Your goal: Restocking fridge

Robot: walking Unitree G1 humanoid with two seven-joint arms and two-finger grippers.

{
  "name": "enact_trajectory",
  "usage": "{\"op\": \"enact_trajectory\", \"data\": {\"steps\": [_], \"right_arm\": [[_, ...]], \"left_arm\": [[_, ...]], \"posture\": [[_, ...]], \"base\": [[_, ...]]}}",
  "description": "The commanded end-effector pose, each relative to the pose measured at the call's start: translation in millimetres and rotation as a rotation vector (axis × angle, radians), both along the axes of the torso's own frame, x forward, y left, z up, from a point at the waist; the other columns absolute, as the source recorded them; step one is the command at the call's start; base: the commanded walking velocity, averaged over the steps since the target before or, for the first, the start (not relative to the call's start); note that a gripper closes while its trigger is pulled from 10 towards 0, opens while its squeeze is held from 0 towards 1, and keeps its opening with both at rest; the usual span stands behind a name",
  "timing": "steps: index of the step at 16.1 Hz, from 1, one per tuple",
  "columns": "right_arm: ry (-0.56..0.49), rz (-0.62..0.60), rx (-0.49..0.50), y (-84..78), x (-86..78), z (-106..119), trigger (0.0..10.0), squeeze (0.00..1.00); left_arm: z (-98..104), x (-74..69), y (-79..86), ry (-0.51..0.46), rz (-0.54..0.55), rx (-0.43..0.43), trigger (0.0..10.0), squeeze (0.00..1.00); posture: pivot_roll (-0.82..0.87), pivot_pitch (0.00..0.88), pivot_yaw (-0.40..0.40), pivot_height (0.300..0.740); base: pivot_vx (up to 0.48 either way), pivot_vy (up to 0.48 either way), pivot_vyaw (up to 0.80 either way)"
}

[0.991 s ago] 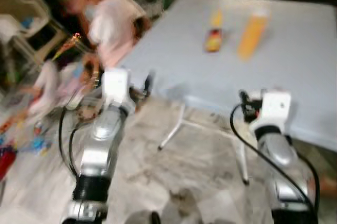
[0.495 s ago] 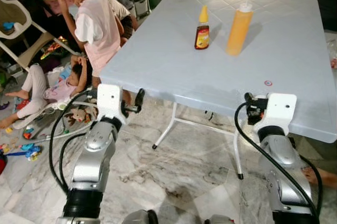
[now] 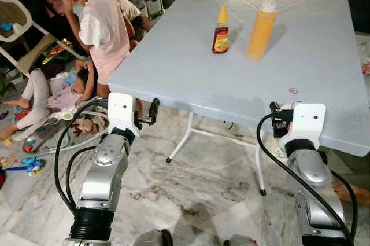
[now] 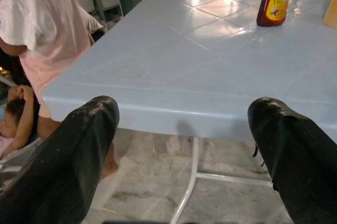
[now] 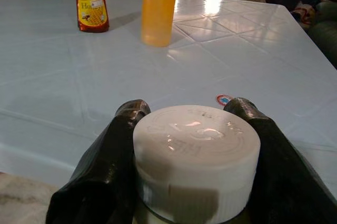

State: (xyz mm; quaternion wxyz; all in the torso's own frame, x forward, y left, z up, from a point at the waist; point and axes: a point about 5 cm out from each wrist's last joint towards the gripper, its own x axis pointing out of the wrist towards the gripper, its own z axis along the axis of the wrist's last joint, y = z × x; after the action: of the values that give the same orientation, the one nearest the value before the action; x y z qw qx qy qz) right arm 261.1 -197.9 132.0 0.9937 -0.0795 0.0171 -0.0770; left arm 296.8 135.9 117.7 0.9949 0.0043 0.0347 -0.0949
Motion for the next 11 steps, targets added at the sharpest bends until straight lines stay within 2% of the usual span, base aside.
{"op": "enact_trajectory", "data": {"steps": [1,2,4,7,8,11], "right_arm": [[-0.043,0.023,-0.024,4.9,0.1,9.9,10.0,0.00],[-0.045,0.031,-0.043,6.1,0.3,10.9,10.0,0.00],[-0.054,0.048,-0.088,7.9,-0.2,12.7,10.0,0.00],[-0.051,0.031,-0.066,6.5,0.2,11.7,10.0,0.00],[-0.048,0.021,-0.059,5.4,0.0,11.0,10.0,0.00],[-0.041,-0.022,-0.068,-0.9,-2.8,7.8,10.0,0.00]], "left_arm": [[2.6,-0.1,2.7,-0.003,0.010,0.016,10.0,0.00],[2.5,0.0,2.4,-0.001,0.011,0.013,10.0,0.00],[2.2,0.5,1.6,0.006,0.019,0.004,10.0,0.00],[2.5,1.0,2.3,0.002,0.033,0.009,10.0,0.00],[3.3,0.9,2.0,-0.008,0.027,0.029,10.0,0.00],[3.3,0.4,-0.5,-0.006,0.001,0.016,10.0,0.00]], "posture": [[-0.15,0.087,0.103,0.740],[-0.15,0.087,0.103,0.740],[-0.15,0.086,0.102,0.740],[-0.15,0.087,0.103,0.740],[-0.15,0.087,0.104,0.740],[-0.16,0.085,0.109,0.740]], "base": [[0.000,0.000,0.00],[0.000,0.000,0.00],[0.000,0.000,0.69],[0.000,0.000,0.80],[0.000,0.000,0.00],[0.000,0.000,0.00]]}}
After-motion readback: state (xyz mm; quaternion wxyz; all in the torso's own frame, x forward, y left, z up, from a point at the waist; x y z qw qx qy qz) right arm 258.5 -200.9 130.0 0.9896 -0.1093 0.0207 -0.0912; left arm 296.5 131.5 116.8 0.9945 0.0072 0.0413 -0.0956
